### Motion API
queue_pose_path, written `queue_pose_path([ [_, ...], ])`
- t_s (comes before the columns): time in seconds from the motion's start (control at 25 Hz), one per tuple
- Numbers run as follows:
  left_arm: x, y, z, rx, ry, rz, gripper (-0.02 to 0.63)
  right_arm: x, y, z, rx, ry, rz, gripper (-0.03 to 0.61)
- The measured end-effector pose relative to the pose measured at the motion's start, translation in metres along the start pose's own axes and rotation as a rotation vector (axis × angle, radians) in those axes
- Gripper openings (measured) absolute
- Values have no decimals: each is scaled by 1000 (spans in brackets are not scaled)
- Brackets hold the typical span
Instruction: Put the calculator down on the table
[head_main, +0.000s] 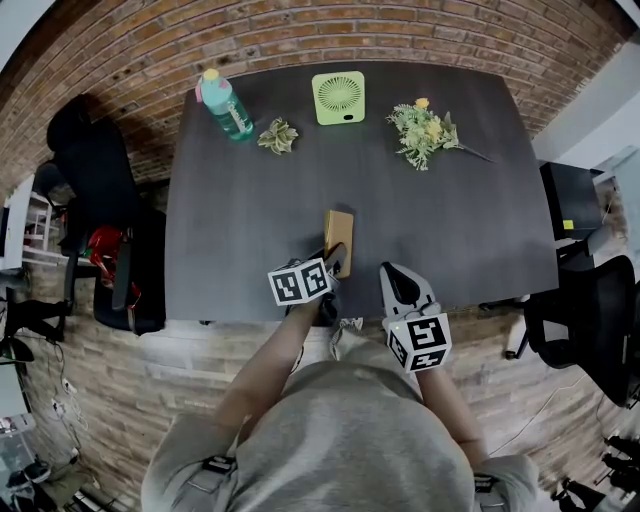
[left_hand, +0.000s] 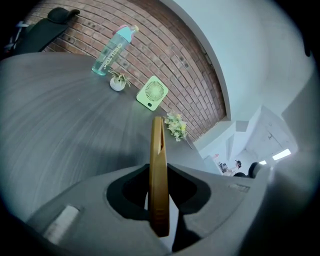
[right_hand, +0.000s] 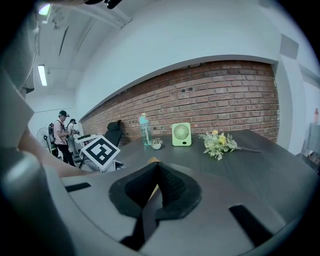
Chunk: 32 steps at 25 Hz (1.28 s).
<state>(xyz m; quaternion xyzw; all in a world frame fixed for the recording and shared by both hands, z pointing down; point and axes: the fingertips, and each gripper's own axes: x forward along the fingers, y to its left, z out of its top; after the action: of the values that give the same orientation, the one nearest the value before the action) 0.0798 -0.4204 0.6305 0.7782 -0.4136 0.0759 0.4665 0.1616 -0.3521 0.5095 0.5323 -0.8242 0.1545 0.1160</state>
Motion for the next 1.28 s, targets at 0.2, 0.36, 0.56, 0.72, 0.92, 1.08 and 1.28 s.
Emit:
queue_pose_path([
  [0.2, 7, 5, -4, -1, 23, 24, 91, 3, -2, -1, 1, 5, 2, 2],
  [0.36, 11, 8, -6, 1, 35, 33, 91, 6, -2, 0, 2, 0, 5, 2],
  [0.56, 13, 9, -7, 11, 41, 40, 91, 8, -1, 0, -2, 2, 7, 2],
  [0.72, 14, 12, -6, 54, 59, 81, 100, 8, 0, 0, -3, 4, 9, 2],
  [0.92, 12, 12, -4, 126, 66, 128, 115, 9, 1, -1, -3, 6, 14, 2],
  [1.08, 13, 15, -4, 156, 72, 145, 123, 10, 1, -1, 1, 9, 17, 2],
  [1.28, 13, 22, 1, 180, 59, 187, 140, 10, 2, -3, 2, 11, 18, 2],
])
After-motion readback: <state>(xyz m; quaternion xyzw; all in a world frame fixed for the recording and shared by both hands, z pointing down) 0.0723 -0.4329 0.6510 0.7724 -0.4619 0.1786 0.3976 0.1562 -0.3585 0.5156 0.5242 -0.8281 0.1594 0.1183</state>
